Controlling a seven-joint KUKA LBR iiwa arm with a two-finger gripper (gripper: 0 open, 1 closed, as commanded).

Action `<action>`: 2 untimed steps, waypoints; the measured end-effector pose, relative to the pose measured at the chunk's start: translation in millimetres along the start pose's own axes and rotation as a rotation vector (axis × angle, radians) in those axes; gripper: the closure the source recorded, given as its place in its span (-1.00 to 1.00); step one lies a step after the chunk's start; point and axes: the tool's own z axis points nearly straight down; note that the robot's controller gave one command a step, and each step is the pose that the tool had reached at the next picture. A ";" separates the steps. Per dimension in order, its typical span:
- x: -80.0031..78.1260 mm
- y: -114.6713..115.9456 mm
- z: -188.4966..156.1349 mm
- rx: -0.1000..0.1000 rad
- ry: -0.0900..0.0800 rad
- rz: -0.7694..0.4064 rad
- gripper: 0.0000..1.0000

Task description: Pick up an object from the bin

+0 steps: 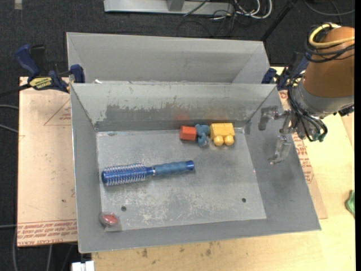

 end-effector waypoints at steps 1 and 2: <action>-29.8 2.4 28.9 0.000 -0.002 -0.063 -1.00; 39.3 88.8 58.5 -0.006 0.008 0.058 -1.00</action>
Offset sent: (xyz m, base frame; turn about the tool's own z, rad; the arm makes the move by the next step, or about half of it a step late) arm 0.0287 0.0021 -0.0275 -0.0649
